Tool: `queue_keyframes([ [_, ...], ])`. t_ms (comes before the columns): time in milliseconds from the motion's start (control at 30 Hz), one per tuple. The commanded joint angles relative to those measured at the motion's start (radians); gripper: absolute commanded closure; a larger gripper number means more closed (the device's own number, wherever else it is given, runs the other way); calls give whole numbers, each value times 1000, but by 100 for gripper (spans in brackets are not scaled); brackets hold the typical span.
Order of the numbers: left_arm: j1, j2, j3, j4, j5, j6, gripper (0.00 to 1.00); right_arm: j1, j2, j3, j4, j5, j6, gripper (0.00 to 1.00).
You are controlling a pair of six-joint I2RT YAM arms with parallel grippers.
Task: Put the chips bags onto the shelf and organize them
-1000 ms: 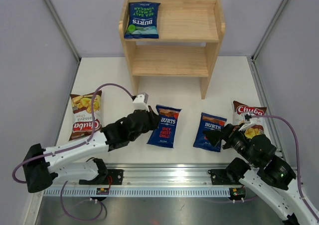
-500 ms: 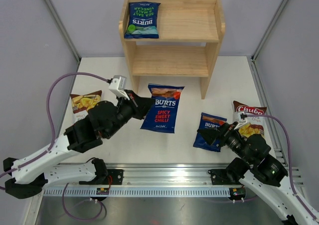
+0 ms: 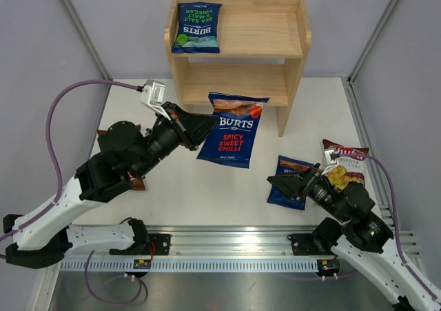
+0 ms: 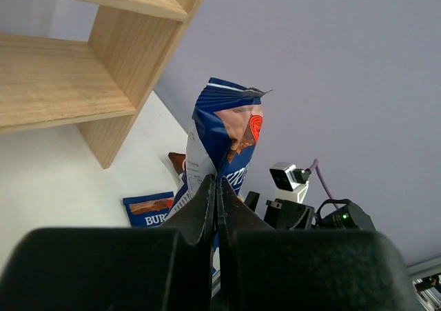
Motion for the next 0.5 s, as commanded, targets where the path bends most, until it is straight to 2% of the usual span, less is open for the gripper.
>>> queue_keyframes([
  [0, -5, 16, 74, 86, 59, 17, 100, -1, 33, -4, 122, -68, 32, 1],
  [333, -5, 18, 81, 152, 124, 16, 100, -1, 43, 14, 136, -80, 40, 1],
  [467, -5, 4, 41, 263, 153, 19, 100, -1, 52, 14, 202, -109, 68, 1],
])
